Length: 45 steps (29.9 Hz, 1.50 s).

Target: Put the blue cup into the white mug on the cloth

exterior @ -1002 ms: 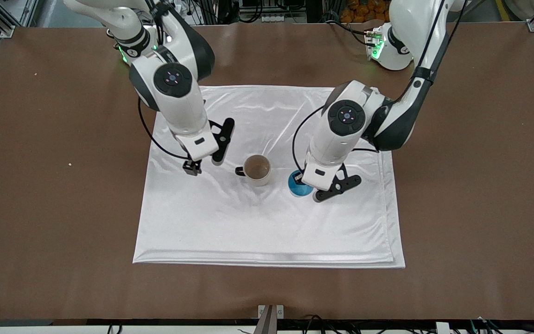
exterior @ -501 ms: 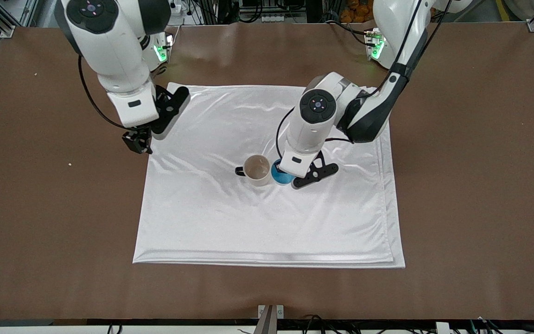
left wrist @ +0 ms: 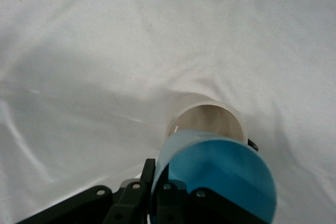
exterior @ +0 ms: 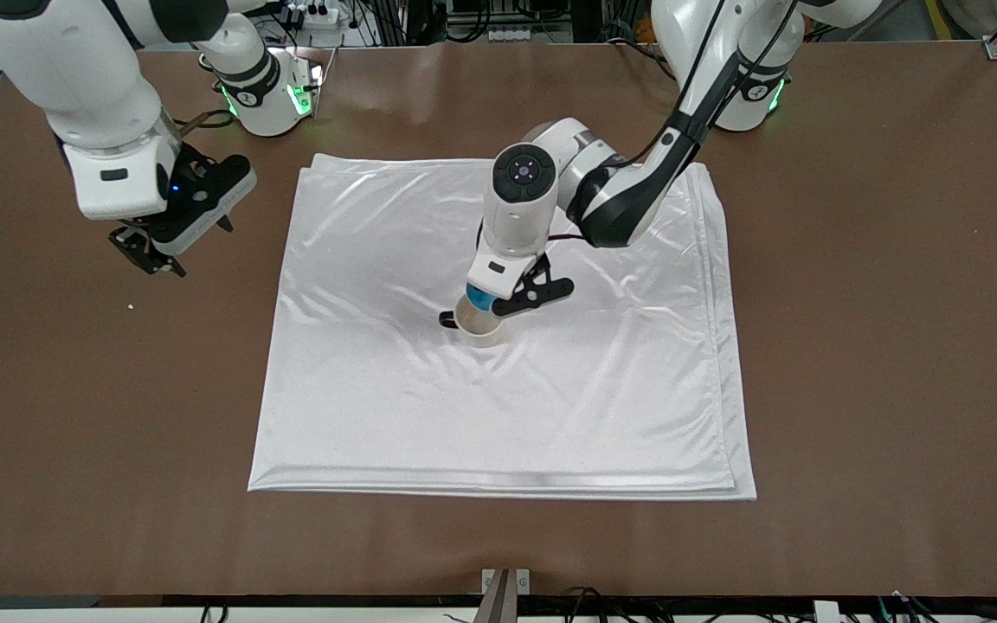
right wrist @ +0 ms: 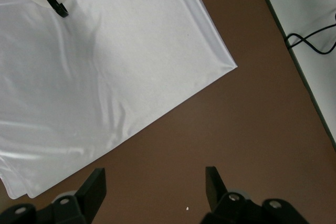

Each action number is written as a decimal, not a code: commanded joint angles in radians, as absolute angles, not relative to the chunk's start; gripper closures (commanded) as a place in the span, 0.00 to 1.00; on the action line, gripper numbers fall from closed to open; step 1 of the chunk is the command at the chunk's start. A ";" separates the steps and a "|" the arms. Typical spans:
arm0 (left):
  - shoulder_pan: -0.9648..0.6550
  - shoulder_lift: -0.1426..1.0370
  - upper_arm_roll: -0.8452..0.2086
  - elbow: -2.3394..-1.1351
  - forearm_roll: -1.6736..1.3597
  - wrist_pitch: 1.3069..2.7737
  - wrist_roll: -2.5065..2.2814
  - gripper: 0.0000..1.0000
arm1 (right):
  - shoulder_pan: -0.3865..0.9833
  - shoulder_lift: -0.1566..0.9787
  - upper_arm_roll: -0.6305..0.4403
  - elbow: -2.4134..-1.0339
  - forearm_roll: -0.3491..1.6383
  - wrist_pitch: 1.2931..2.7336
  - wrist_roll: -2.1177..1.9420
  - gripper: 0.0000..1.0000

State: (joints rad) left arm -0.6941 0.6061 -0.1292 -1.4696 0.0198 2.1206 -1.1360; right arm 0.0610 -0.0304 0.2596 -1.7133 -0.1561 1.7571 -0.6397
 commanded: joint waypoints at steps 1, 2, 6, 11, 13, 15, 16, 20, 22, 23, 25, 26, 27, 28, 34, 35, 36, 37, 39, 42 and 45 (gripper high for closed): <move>-0.704 0.630 -0.118 -1.436 0.020 2.131 -1.146 1.00 | 0.003 -0.067 0.253 -1.735 -0.132 1.747 -0.631 0.14; -0.704 0.634 -0.117 -1.436 0.021 2.138 -1.144 1.00 | -0.003 -0.067 0.252 -1.735 -0.132 1.746 -0.629 0.14; -0.703 0.649 -0.115 -1.436 0.023 2.164 -1.137 1.00 | -0.026 -0.064 0.242 -1.733 -0.126 1.752 -0.618 0.14; -0.703 0.675 -0.112 -1.436 0.025 2.212 -1.134 1.00 | -0.071 -0.061 0.239 -1.735 -0.077 1.753 -0.598 0.14; -0.703 0.687 -0.112 -1.436 0.028 2.232 -1.132 1.00 | -0.080 -0.060 0.239 -1.735 -0.075 1.753 -0.595 0.13; -0.704 0.695 -0.112 -1.436 0.028 2.252 -1.132 1.00 | -0.089 -0.058 0.239 -1.733 -0.075 1.752 -0.594 0.13; -0.704 0.699 -0.112 -1.437 0.028 2.261 -1.132 1.00 | -0.089 -0.058 0.239 -1.733 -0.075 1.749 -0.582 0.13; -0.703 0.707 -0.112 -1.437 0.028 2.267 -1.132 1.00 | -0.087 -0.058 0.242 -1.724 -0.075 1.732 -0.448 0.07; -0.703 0.709 -0.112 -1.437 0.028 2.267 -1.132 1.00 | -0.087 -0.057 0.242 -1.715 -0.077 1.729 -0.402 0.02; -0.703 0.707 -0.112 -1.437 0.026 2.267 -1.132 1.00 | -0.087 -0.055 0.242 -1.713 -0.080 1.727 -0.385 0.00; -0.703 0.707 -0.112 -1.437 0.026 2.267 -1.132 0.90 | -0.090 -0.055 0.241 -1.713 -0.080 1.724 -0.365 0.00; -0.701 0.707 -0.112 -1.437 0.025 2.267 -1.131 0.79 | -0.092 -0.055 0.239 -1.713 -0.078 1.723 -0.357 0.00; -0.700 0.707 -0.112 -1.437 0.026 2.267 -1.128 0.53 | -0.095 -0.055 0.239 -1.713 -0.077 1.715 -0.350 0.00; -0.699 0.707 -0.112 -1.437 0.028 2.267 -1.123 0.23 | -0.098 -0.055 0.239 -1.712 -0.077 1.709 -0.338 0.00; -0.704 0.695 -0.112 -1.437 0.043 2.263 -1.109 0.00 | -0.110 -0.054 0.239 -1.697 -0.075 1.698 -0.207 0.00; -0.704 0.690 -0.112 -1.437 0.043 2.261 -1.111 0.00 | -0.110 -0.052 0.239 -1.695 -0.075 1.698 -0.183 0.00; -0.704 0.683 -0.112 -1.437 0.043 2.260 -1.111 0.00 | -0.109 -0.052 0.239 -1.694 -0.075 1.698 -0.160 0.00; -0.701 0.674 -0.112 -1.439 0.041 2.258 -1.111 0.00 | -0.109 -0.052 0.241 -1.694 -0.075 1.698 -0.138 0.00; -0.695 0.667 -0.112 -1.437 0.041 2.258 -1.111 0.00 | -0.107 -0.052 0.241 -1.694 -0.075 1.697 -0.121 0.00; -0.692 0.657 -0.109 -1.437 0.043 2.257 -1.109 0.00 | -0.112 -0.052 0.241 -1.689 -0.075 1.698 -0.109 0.00; -0.689 0.655 -0.088 -1.437 0.043 2.256 -1.106 0.00 | -0.114 -0.049 0.241 -1.675 -0.074 1.700 -0.049 0.00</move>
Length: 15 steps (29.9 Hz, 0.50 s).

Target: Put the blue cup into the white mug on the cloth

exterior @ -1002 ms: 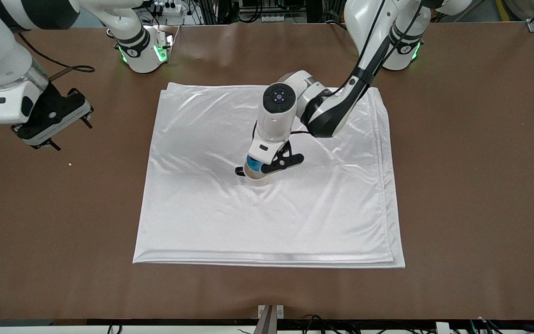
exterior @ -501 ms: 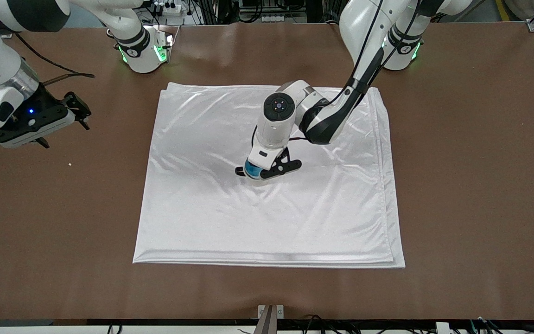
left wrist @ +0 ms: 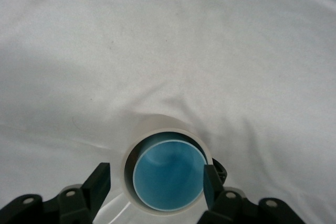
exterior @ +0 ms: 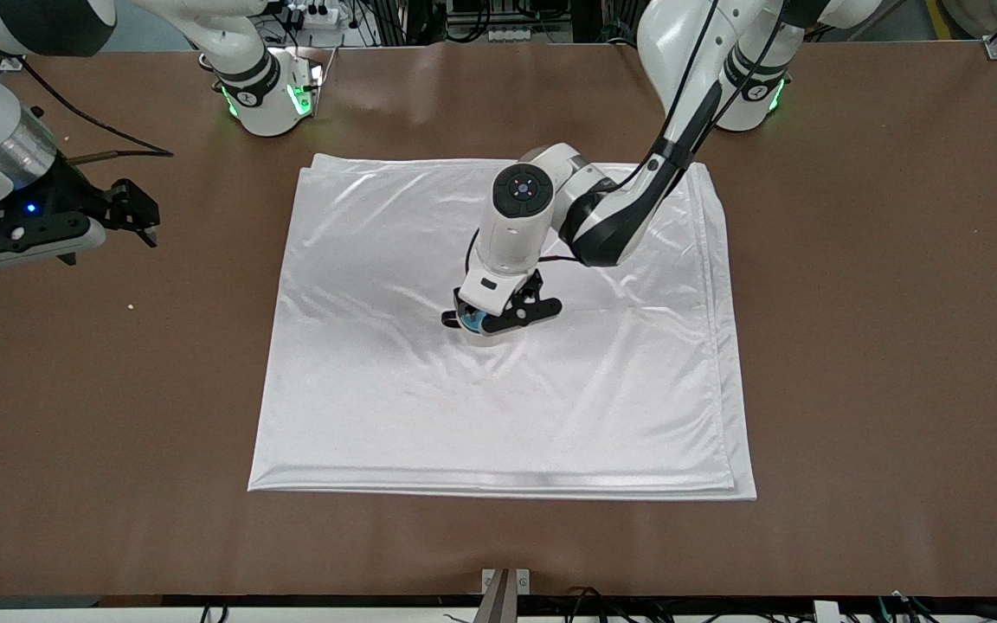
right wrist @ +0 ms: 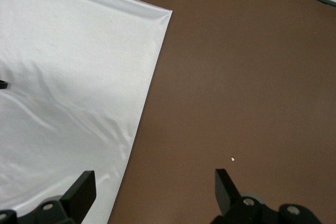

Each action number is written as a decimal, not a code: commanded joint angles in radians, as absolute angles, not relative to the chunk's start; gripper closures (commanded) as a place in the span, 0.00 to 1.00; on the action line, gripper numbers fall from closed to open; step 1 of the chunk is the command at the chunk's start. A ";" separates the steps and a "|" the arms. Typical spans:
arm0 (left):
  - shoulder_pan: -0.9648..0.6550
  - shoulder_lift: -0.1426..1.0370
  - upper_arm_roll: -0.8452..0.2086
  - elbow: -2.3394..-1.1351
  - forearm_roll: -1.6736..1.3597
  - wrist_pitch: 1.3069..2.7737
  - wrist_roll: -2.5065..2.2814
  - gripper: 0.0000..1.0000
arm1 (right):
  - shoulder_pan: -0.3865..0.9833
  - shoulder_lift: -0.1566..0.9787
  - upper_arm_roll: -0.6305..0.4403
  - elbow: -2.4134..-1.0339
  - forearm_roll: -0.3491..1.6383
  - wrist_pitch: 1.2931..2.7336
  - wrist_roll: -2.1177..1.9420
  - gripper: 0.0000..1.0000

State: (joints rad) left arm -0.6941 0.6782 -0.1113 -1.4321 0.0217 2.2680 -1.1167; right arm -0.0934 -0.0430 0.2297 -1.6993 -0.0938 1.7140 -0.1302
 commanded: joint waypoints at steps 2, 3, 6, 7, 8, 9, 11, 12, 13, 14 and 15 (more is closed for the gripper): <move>-0.689 0.650 -0.058 -1.439 0.044 2.256 -1.104 0.00 | -0.114 -0.046 0.241 -1.671 -0.074 1.700 -0.020 0.00; -0.689 0.650 -0.045 -1.439 0.046 2.256 -1.103 0.00 | -0.114 -0.045 0.241 -1.671 -0.074 1.701 -0.018 0.00; -0.687 0.650 -0.008 -1.442 0.046 2.255 -1.101 0.00 | -0.112 -0.041 0.241 -1.672 -0.072 1.704 -0.017 0.00; -0.687 0.649 -0.002 -1.445 0.046 2.255 -1.100 0.00 | -0.112 -0.041 0.241 -1.672 -0.072 1.704 -0.017 0.00; -0.686 0.647 0.005 -1.448 0.046 2.252 -1.100 0.00 | -0.112 -0.043 0.239 -1.675 -0.069 1.706 -0.017 0.00; -0.684 0.646 0.011 -1.448 0.046 2.246 -1.100 0.00 | -0.112 -0.043 0.239 -1.677 -0.064 1.706 -0.015 0.00; -0.670 0.637 0.020 -1.448 0.046 2.227 -1.086 0.00 | -0.123 -0.043 0.239 -1.677 -0.052 1.706 -0.017 0.00; -0.663 0.634 0.021 -1.448 0.046 2.218 -1.074 0.00 | -0.129 -0.041 0.239 -1.678 -0.040 1.707 -0.017 0.00; -0.652 0.627 0.021 -1.448 0.046 2.211 -1.060 0.00 | -0.135 -0.043 0.239 -1.680 -0.029 1.707 -0.017 0.00; -0.637 0.618 0.021 -1.448 0.046 2.203 -1.039 0.00 | -0.140 -0.043 0.239 -1.680 -0.026 1.707 -0.017 0.00; -0.620 0.614 0.021 -1.448 0.046 2.197 -1.019 0.00 | -0.144 -0.043 0.239 -1.683 -0.026 1.707 -0.017 0.00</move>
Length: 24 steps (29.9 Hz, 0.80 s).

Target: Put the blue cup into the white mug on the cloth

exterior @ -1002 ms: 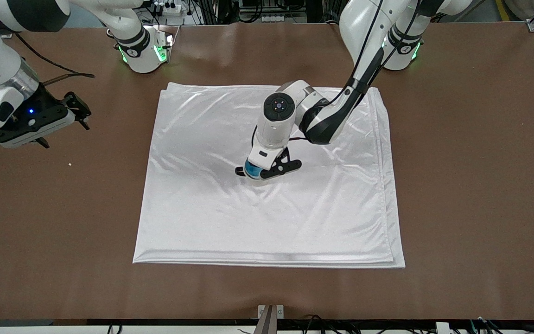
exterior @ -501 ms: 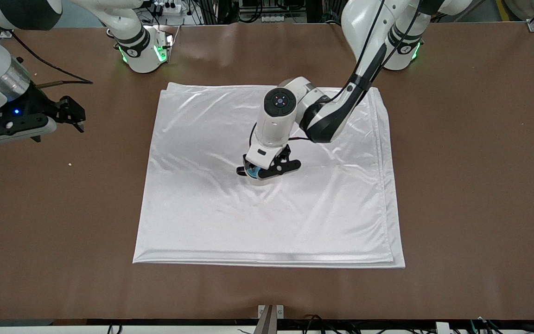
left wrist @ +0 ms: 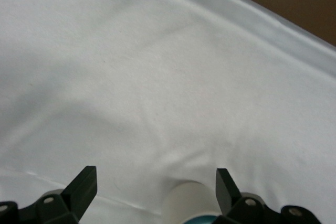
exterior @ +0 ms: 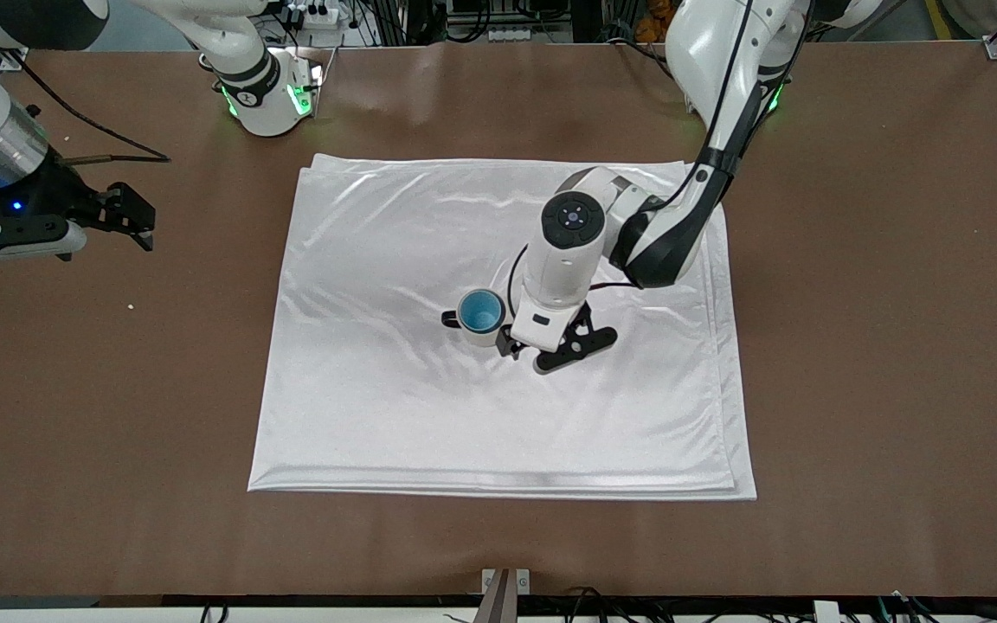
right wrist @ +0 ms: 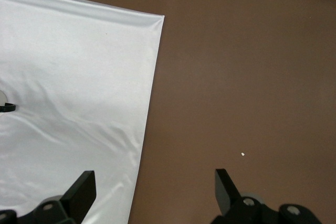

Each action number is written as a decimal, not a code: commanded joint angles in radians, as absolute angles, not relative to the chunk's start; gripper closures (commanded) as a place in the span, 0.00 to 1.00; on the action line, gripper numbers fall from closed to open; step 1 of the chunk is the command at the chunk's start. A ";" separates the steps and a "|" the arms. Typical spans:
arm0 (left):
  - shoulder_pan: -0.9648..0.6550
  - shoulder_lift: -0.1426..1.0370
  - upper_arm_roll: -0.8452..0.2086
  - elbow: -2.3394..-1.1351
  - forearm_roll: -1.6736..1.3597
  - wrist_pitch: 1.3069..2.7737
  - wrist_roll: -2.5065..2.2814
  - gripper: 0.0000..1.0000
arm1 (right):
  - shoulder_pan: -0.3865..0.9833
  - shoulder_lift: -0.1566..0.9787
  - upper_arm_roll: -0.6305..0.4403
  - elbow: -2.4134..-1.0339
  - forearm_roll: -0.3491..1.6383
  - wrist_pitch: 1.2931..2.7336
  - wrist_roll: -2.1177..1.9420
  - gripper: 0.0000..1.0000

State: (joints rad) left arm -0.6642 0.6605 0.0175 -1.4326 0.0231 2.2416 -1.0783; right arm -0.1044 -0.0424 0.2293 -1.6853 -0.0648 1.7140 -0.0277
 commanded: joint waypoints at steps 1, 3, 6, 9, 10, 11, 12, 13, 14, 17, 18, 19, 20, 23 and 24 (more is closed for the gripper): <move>-0.600 0.612 0.020 -1.448 0.046 2.189 -0.996 0.00 | -0.147 -0.043 0.238 -1.686 -0.026 1.710 -0.018 0.00; -0.562 0.609 0.017 -1.447 0.045 2.174 -0.945 0.00 | -0.170 -0.041 0.238 -1.690 -0.026 1.712 -0.018 0.00; -0.520 0.607 0.017 -1.448 0.044 2.155 -0.891 0.00 | -0.189 -0.041 0.238 -1.704 -0.025 1.721 -0.020 0.00; -0.473 0.607 0.017 -1.448 0.043 2.131 -0.824 0.00 | -0.193 -0.041 0.238 -1.706 -0.025 1.724 -0.020 0.00; -0.457 0.607 0.017 -1.448 0.043 2.125 -0.802 0.00 | -0.193 -0.041 0.238 -1.706 -0.025 1.724 -0.020 0.00; -0.439 0.607 0.015 -1.448 0.043 2.118 -0.779 0.00 | -0.195 -0.041 0.238 -1.706 -0.025 1.724 -0.020 0.00; -0.425 0.606 0.015 -1.448 0.043 2.111 -0.760 0.00 | -0.195 -0.041 0.238 -1.706 -0.025 1.724 -0.020 0.00; -0.408 0.606 0.015 -1.450 0.043 2.105 -0.737 0.00 | -0.189 -0.040 0.235 -1.706 -0.025 1.727 -0.020 0.00; -0.393 0.606 0.015 -1.451 0.043 2.100 -0.714 0.00 | -0.183 -0.038 0.226 -1.706 -0.025 1.730 -0.020 0.00; -0.335 0.588 0.014 -1.465 0.035 2.092 -0.631 0.00 | -0.157 -0.038 0.201 -1.706 -0.025 1.733 -0.020 0.00; -0.313 0.578 0.012 -1.474 0.032 2.092 -0.599 0.00 | -0.147 -0.038 0.181 -1.706 -0.025 1.735 -0.020 0.00; -0.290 0.568 0.011 -1.482 0.031 2.092 -0.563 0.00 | -0.138 -0.038 0.158 -1.707 -0.023 1.735 -0.020 0.00; -0.267 0.557 0.011 -1.488 0.029 2.092 -0.528 0.00 | -0.118 -0.038 0.135 -1.707 -0.023 1.736 -0.020 0.00; -0.200 0.532 0.000 -1.491 0.011 2.088 -0.441 0.00 | -0.072 -0.038 0.081 -1.707 -0.023 1.738 -0.025 0.00; -0.183 0.525 -0.002 -1.493 0.006 2.080 -0.417 0.00 | -0.066 -0.040 0.074 -1.707 -0.025 1.740 -0.025 0.00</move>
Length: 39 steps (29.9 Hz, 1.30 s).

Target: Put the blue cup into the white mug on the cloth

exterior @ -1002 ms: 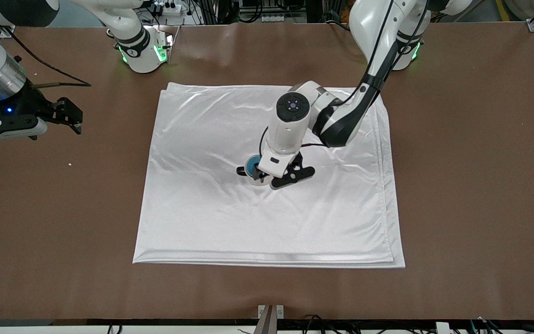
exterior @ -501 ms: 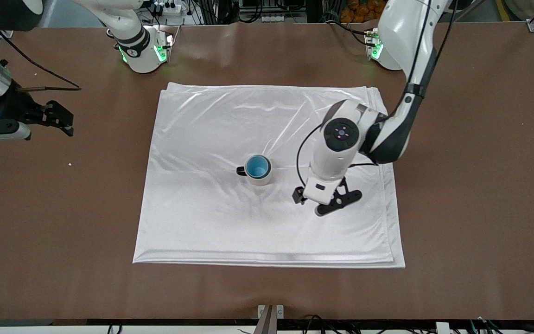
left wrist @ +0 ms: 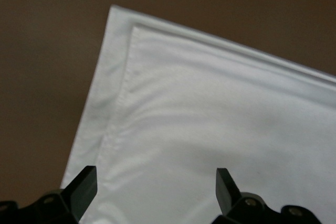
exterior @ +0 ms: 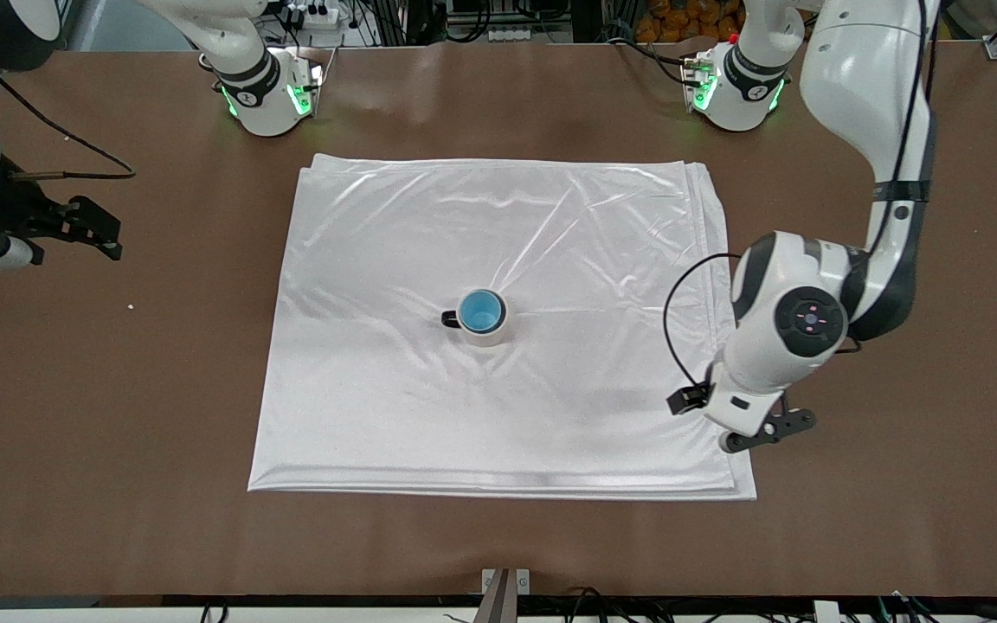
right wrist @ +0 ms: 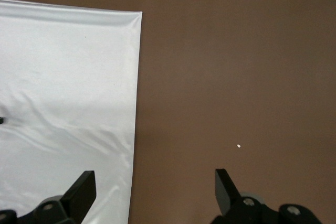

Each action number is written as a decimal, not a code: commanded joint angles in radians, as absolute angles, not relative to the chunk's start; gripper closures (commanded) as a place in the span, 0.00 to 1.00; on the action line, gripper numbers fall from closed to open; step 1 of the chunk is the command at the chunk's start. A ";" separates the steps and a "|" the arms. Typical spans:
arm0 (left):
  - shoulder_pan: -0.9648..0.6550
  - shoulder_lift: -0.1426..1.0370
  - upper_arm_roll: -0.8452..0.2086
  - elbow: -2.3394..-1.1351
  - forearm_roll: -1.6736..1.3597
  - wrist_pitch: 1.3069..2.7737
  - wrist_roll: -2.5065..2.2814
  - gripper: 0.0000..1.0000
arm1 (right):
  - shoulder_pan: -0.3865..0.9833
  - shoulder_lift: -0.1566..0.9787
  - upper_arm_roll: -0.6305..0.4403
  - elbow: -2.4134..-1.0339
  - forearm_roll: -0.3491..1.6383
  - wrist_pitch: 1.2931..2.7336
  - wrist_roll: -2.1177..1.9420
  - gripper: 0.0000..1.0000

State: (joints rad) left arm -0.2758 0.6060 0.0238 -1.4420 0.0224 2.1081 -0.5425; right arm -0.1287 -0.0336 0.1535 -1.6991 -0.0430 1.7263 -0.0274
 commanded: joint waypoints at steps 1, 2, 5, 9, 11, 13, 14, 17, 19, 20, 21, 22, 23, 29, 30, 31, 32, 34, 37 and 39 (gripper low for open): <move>-0.166 0.514 -0.005 -1.494 0.006 2.068 -0.390 0.00 | -0.064 -0.040 0.071 -1.707 -0.023 1.738 -0.026 0.00; -0.149 0.503 -0.005 -1.496 0.006 2.050 -0.358 0.00 | -0.063 -0.040 0.068 -1.707 -0.025 1.740 -0.026 0.00; -0.130 0.466 -0.005 -1.503 0.006 1.985 -0.266 0.00 | -0.051 -0.040 0.049 -1.707 -0.025 1.746 -0.026 0.00; -0.092 0.384 -0.005 -1.537 0.003 1.884 -0.126 0.00 | -0.015 -0.038 0.000 -1.707 -0.025 1.749 -0.029 0.00; -0.072 0.326 -0.005 -1.577 -0.005 1.867 -0.089 0.00 | -0.017 -0.038 -0.002 -1.707 -0.025 1.746 -0.029 0.00; -0.058 0.260 -0.005 -1.630 -0.015 1.867 -0.075 0.00 | -0.015 -0.037 -0.002 -1.707 -0.025 1.744 -0.029 0.00; -0.057 0.223 -0.005 -1.664 -0.018 1.867 -0.075 0.00 | -0.014 -0.035 -0.005 -1.706 -0.025 1.746 -0.029 0.00; -0.057 0.128 -0.005 -1.747 -0.018 1.867 -0.075 0.00 | -0.024 -0.020 -0.005 -1.700 -0.026 1.749 -0.029 0.00; -0.055 0.062 -0.005 -1.799 -0.018 1.867 -0.075 0.00 | -0.026 -0.009 -0.005 -1.697 -0.025 1.749 -0.028 0.00; -0.055 0.033 -0.005 -1.819 -0.018 1.865 -0.075 0.00 | -0.028 -0.009 -0.005 -1.698 -0.025 1.749 -0.026 0.00; -0.055 0.014 -0.005 -1.830 -0.018 1.865 -0.077 0.00 | -0.028 -0.009 -0.005 -1.698 -0.025 1.749 -0.023 0.00; -0.055 -0.001 -0.003 -1.839 -0.020 1.864 -0.077 0.00 | -0.028 -0.009 -0.005 -1.698 -0.025 1.749 -0.020 0.00; -0.054 -0.017 -0.003 -1.848 -0.020 1.861 -0.077 0.00 | -0.028 -0.009 -0.005 -1.698 -0.025 1.747 -0.020 0.00; -0.028 -0.081 0.005 -1.841 -0.063 1.812 -0.090 0.00 | -0.026 -0.009 -0.003 -1.698 -0.023 1.746 0.012 0.00; -0.017 -0.092 0.005 -1.832 -0.087 1.803 -0.092 0.00 | -0.026 -0.009 -0.003 -1.698 -0.023 1.746 0.020 0.00; -0.006 -0.101 0.003 -1.827 -0.107 1.790 -0.092 0.00 | -0.026 -0.009 -0.003 -1.698 -0.023 1.746 0.026 0.00; 0.003 -0.110 -0.003 -1.819 -0.121 1.770 -0.091 0.00 | -0.026 -0.009 -0.003 -1.697 -0.023 1.746 0.035 0.00; 0.009 -0.117 -0.005 -1.790 -0.126 1.729 -0.083 0.00 | -0.026 -0.009 -0.003 -1.694 -0.023 1.747 0.058 0.00; 0.008 -0.115 -0.005 -1.750 -0.126 1.695 -0.080 0.00 | -0.026 -0.009 -0.003 -1.692 -0.023 1.740 0.075 0.00; 0.005 -0.107 -0.005 -1.724 -0.124 1.684 -0.080 0.00 | -0.028 -0.009 -0.003 -1.694 -0.023 1.738 0.075 0.00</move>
State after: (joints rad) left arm -0.0040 -0.1088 0.0068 -1.7846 -0.0986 1.7349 -0.0968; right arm -0.0317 -0.0060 0.0030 -1.6986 -0.0407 1.7464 0.0423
